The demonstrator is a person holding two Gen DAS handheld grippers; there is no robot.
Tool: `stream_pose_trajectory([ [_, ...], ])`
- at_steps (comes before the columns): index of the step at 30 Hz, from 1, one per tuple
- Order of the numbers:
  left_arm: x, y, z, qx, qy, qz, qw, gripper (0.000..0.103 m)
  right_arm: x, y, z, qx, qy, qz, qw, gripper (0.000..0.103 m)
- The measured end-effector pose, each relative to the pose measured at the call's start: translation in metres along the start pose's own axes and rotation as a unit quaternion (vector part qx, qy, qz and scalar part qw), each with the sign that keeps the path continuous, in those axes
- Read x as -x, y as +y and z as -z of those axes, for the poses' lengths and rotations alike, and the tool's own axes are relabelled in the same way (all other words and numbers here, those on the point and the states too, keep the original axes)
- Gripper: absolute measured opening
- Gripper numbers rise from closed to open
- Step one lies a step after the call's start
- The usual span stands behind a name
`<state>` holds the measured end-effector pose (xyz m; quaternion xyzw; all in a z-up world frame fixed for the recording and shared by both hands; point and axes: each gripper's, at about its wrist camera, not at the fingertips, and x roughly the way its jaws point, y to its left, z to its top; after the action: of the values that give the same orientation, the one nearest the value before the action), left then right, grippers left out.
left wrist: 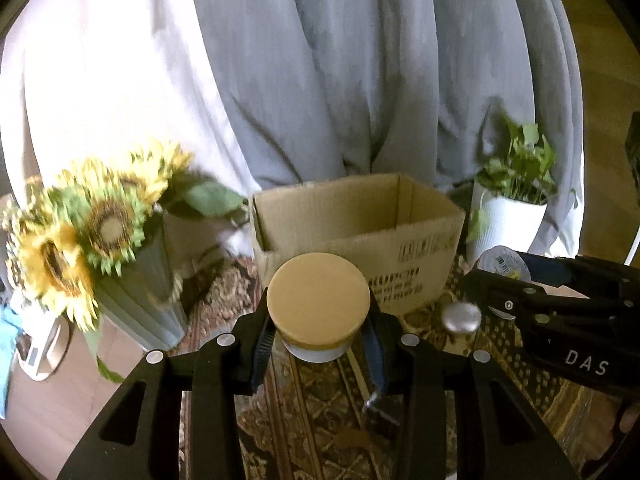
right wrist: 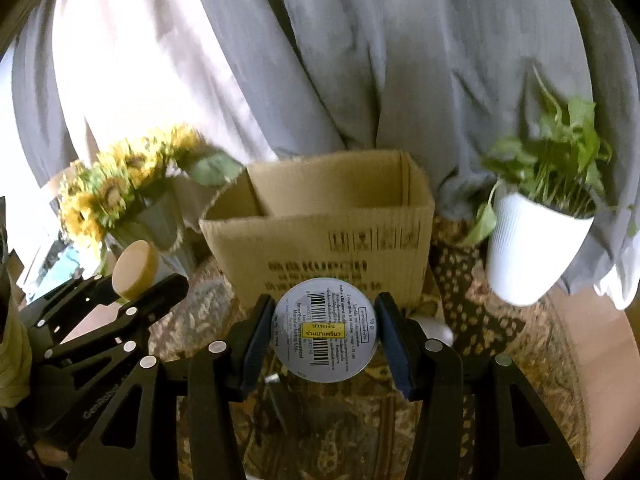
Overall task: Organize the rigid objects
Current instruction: 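Carry the jar with the left tool while the right tool carries the tape roll into the box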
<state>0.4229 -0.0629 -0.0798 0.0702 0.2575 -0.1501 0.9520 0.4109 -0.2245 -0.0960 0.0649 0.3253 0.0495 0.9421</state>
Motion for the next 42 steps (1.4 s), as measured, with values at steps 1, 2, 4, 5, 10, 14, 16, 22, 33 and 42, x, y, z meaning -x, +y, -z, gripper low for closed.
stream_pose_trajectory([
  [1, 0.002, 0.0, -0.003, 0.0, -0.006, 0.0, 1.0, 0.039, 0.001, -0.001, -0.003, 0.001, -0.005, -0.001, 1.0, 0.053],
  [2, 0.003, 0.0, -0.007, 0.0, -0.014, -0.001, 0.9999, 0.039, 0.004, -0.001, -0.006, 0.002, -0.012, -0.003, 1.0, 0.053],
  [4, 0.006, 0.0, -0.013, -0.001, -0.023, -0.002, 0.9997, 0.04, 0.008, -0.001, -0.011, 0.004, -0.023, -0.005, 1.0, 0.053],
  [5, 0.007, 0.0, -0.016, -0.002, -0.028, -0.004, 0.9996, 0.04, 0.01, -0.001, -0.015, 0.005, -0.03, -0.006, 1.0, 0.053],
  [10, 0.009, 0.0, -0.035, -0.003, -0.049, -0.002, 0.9988, 0.04, 0.018, 0.0, -0.031, 0.012, -0.059, -0.006, 0.998, 0.053],
  [14, 0.007, 0.001, -0.048, -0.002, -0.058, -0.001, 0.9983, 0.04, 0.022, 0.001, -0.046, 0.019, -0.077, -0.005, 0.997, 0.053],
  [16, 0.005, 0.003, -0.054, 0.0, -0.061, -0.002, 0.9981, 0.04, 0.022, 0.001, -0.054, 0.023, -0.085, -0.002, 0.996, 0.053],
  [22, -0.003, 0.007, -0.071, 0.004, -0.061, -0.006, 0.9981, 0.04, 0.018, 0.003, -0.075, 0.038, -0.101, 0.008, 0.994, 0.053],
  [33, -0.031, 0.015, -0.1, 0.006, -0.042, -0.007, 0.9991, 0.04, -0.008, -0.001, -0.108, 0.042, -0.087, -0.006, 0.995, 0.05],
  [42, -0.085, 0.023, -0.11, 0.02, 0.023, 0.013, 0.9995, 0.039, -0.048, -0.008, -0.128, 0.053, -0.063, 0.004, 0.997, 0.038],
])
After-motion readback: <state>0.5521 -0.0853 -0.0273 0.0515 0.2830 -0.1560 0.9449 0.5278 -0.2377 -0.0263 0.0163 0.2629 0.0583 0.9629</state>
